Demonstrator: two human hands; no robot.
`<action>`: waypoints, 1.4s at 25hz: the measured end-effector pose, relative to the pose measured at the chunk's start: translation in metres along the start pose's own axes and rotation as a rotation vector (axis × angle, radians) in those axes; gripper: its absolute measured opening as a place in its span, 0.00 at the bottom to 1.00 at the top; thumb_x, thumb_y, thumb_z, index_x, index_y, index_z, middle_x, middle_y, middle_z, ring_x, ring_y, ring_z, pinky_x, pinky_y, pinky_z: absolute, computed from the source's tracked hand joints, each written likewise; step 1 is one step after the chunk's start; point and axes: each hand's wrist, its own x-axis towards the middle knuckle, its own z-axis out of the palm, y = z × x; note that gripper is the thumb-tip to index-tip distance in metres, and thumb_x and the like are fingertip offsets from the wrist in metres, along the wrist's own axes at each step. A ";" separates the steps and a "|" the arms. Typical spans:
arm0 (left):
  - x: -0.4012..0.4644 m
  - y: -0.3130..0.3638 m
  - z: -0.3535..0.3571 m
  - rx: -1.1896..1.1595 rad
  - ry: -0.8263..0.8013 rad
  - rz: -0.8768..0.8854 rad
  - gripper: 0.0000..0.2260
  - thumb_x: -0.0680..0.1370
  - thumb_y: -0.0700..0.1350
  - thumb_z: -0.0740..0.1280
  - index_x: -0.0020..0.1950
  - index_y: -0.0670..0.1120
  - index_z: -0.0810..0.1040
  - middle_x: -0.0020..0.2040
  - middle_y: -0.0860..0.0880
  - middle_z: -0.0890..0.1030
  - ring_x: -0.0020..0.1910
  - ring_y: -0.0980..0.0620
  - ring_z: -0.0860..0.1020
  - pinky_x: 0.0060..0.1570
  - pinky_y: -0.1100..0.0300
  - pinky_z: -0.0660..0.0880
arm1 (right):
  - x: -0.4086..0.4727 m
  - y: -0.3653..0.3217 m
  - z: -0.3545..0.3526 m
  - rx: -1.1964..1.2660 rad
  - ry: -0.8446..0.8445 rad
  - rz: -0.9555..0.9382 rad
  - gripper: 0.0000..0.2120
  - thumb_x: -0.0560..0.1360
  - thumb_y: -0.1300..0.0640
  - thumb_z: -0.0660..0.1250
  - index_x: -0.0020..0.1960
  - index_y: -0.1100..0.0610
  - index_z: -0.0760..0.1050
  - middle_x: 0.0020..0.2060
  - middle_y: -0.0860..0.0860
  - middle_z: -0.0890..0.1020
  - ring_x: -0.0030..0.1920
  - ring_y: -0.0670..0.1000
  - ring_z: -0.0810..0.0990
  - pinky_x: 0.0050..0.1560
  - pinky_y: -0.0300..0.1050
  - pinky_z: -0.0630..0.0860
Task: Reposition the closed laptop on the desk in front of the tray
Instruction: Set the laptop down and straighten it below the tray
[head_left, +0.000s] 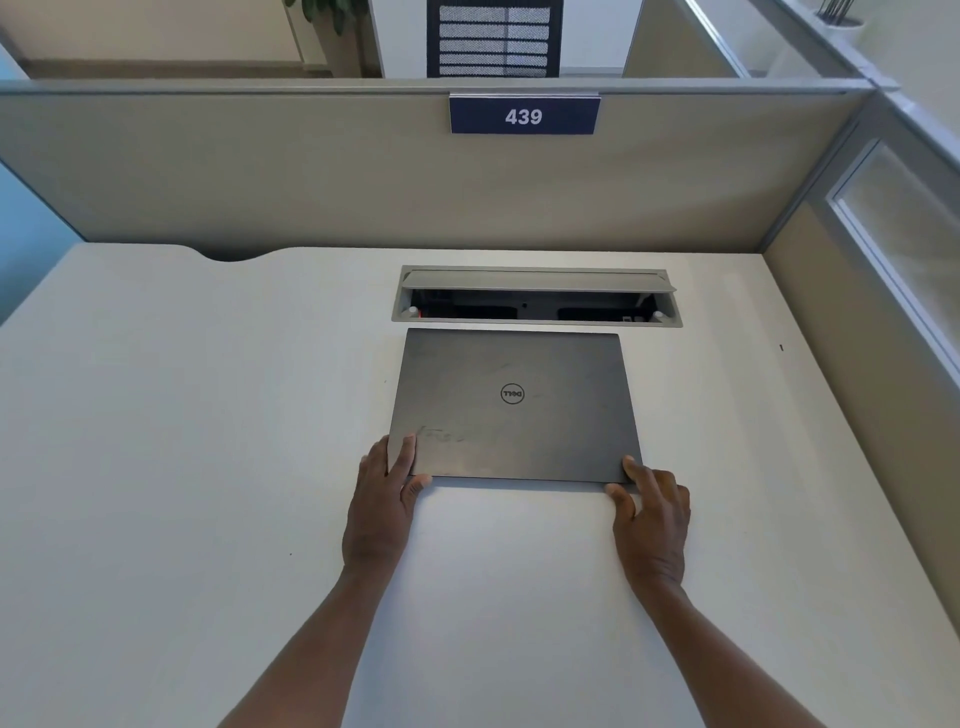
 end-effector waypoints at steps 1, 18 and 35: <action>0.000 0.000 -0.001 0.003 -0.006 0.000 0.25 0.81 0.54 0.62 0.79 0.55 0.64 0.78 0.44 0.64 0.79 0.45 0.60 0.66 0.47 0.73 | 0.000 0.000 0.000 0.003 0.000 0.005 0.18 0.72 0.64 0.74 0.60 0.55 0.79 0.48 0.54 0.80 0.48 0.59 0.73 0.55 0.59 0.74; -0.001 0.002 -0.001 0.017 0.004 -0.015 0.25 0.81 0.54 0.64 0.78 0.52 0.67 0.79 0.44 0.65 0.78 0.44 0.62 0.67 0.46 0.73 | 0.001 0.000 -0.001 0.033 0.011 0.013 0.18 0.72 0.63 0.74 0.60 0.56 0.80 0.47 0.54 0.80 0.47 0.58 0.73 0.54 0.58 0.75; -0.004 0.006 0.002 0.247 0.046 0.136 0.31 0.80 0.61 0.58 0.79 0.45 0.62 0.81 0.41 0.59 0.80 0.41 0.57 0.76 0.46 0.63 | -0.001 -0.013 -0.007 -0.096 -0.110 0.031 0.23 0.73 0.58 0.73 0.67 0.55 0.73 0.64 0.57 0.74 0.62 0.62 0.71 0.64 0.58 0.66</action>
